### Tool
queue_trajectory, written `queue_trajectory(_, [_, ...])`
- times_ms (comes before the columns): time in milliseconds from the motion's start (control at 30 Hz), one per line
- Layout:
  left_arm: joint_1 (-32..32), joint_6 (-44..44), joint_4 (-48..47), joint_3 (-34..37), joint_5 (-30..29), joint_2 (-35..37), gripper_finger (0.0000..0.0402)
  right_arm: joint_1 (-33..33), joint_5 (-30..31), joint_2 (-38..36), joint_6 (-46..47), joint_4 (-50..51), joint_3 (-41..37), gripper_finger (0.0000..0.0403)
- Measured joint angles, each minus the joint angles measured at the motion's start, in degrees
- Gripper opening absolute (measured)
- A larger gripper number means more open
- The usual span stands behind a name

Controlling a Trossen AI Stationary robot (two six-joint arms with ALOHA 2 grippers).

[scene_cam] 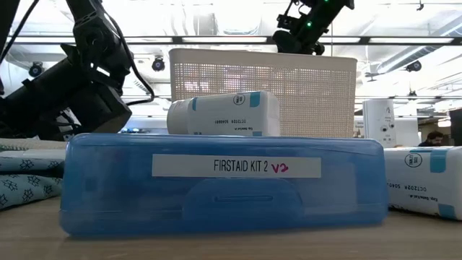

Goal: Pick & place medical supplies in basket/bin
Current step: Put the white medicine bottle cap into the bin

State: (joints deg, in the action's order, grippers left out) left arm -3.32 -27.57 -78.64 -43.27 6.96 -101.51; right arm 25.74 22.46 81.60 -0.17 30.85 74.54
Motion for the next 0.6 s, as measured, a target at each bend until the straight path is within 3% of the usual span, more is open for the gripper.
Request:
queue_trajectory(267, [0.01, 0.72, 0.73, -0.53, -0.07, -0.14, 0.0116, 0.18, -0.02, 0.02, 0.05, 0.01, 0.00, 0.0329])
queue_trajectory(600, [0.10, 2.06, -0.24, -0.76, 3.90, -5.63, 0.0127, 0.20, -0.04, 0.02, 0.59, -1.27, -0.11, 0.0329])
